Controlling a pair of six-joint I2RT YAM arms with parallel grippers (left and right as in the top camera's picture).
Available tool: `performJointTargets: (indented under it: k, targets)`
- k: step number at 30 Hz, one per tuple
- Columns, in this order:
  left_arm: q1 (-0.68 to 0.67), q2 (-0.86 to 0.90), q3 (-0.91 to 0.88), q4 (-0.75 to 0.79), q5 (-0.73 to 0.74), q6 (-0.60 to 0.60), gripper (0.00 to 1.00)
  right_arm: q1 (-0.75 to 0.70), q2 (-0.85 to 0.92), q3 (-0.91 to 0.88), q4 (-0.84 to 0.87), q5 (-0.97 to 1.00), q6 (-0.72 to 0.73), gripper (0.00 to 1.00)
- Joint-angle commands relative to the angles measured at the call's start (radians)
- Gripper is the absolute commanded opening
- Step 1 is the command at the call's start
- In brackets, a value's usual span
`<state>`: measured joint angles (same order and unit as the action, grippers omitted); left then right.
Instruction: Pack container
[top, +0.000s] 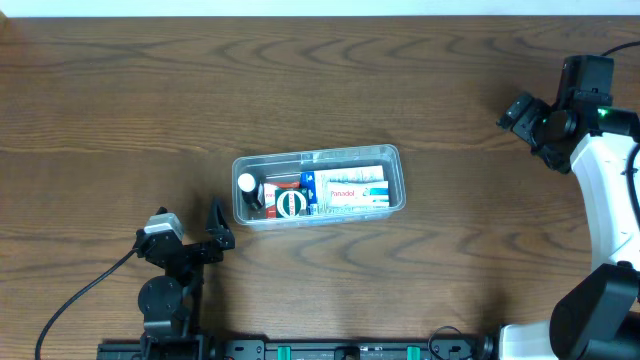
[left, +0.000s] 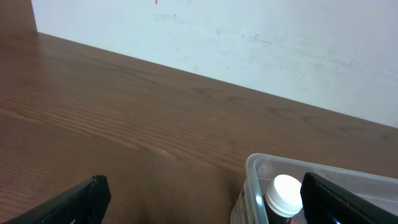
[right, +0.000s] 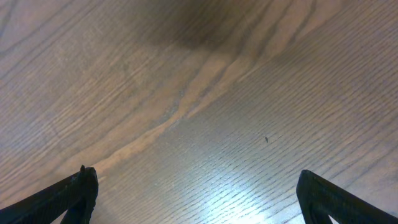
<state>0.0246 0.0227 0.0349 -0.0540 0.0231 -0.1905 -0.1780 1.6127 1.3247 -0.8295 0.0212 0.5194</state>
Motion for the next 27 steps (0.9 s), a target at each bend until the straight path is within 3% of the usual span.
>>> performJointTargets:
  k: [1,27]
  targets:
    - [0.005,0.003,-0.031,-0.015,-0.008,0.018,0.98,-0.005,0.002,0.001,-0.001,0.004,0.011,0.99]
    - [0.005,0.003,-0.031,-0.015,-0.008,0.018,0.98,0.025,-0.048,0.001,-0.002,0.127,-0.069,0.99]
